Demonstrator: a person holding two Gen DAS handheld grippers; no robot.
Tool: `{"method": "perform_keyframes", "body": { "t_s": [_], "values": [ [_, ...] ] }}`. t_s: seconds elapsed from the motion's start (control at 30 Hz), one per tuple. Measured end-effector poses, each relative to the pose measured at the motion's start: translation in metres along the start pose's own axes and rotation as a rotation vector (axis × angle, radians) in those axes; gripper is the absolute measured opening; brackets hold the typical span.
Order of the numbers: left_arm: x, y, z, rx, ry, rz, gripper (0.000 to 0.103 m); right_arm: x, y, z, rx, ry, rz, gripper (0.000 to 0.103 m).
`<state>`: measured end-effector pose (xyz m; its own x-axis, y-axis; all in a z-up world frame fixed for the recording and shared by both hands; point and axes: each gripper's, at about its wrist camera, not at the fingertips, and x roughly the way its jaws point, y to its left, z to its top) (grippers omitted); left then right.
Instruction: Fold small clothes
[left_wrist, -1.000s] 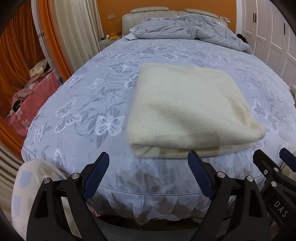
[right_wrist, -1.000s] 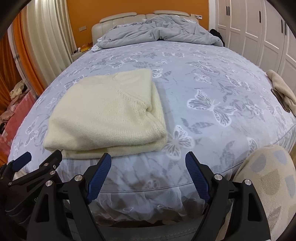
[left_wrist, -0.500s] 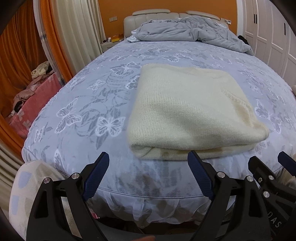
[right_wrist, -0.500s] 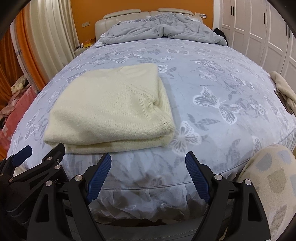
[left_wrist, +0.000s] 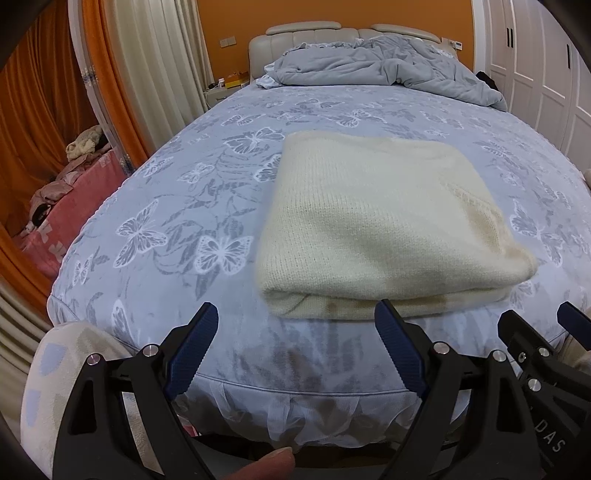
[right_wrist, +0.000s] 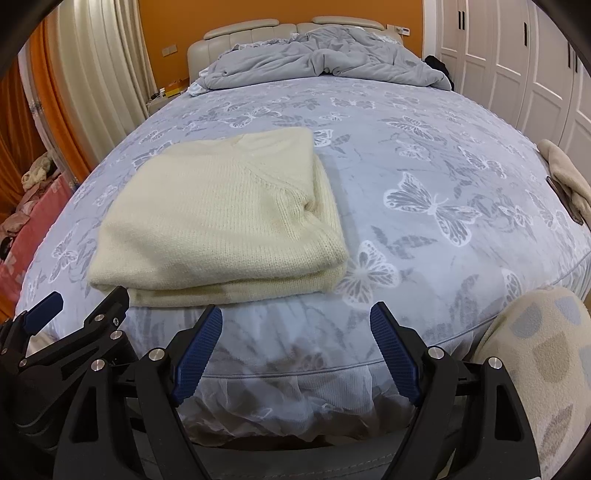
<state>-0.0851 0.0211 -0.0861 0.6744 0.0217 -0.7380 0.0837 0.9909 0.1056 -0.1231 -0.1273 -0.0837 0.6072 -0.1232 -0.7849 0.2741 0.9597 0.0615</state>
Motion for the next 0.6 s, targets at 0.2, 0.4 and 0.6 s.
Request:
{"method": "perform_keyframes", "body": {
  "t_s": [0.2, 0.4, 0.6],
  "values": [
    [0.0003, 0.0006, -0.0003, 0.004, 0.0, 0.005, 0.084, -0.0013, 0.0014, -0.0017, 0.004, 0.001, -0.006, 0.08],
    [-0.0014, 0.0001, -0.0016, 0.009, -0.005, 0.019, 0.085, -0.0024, 0.0026, -0.0033, 0.006, 0.003, -0.009, 0.08],
    [0.0011, 0.0074, -0.0023, -0.016, 0.017, 0.019, 0.093, -0.0044, 0.0046, -0.0054, 0.007, -0.002, -0.011, 0.08]
  ]
}}
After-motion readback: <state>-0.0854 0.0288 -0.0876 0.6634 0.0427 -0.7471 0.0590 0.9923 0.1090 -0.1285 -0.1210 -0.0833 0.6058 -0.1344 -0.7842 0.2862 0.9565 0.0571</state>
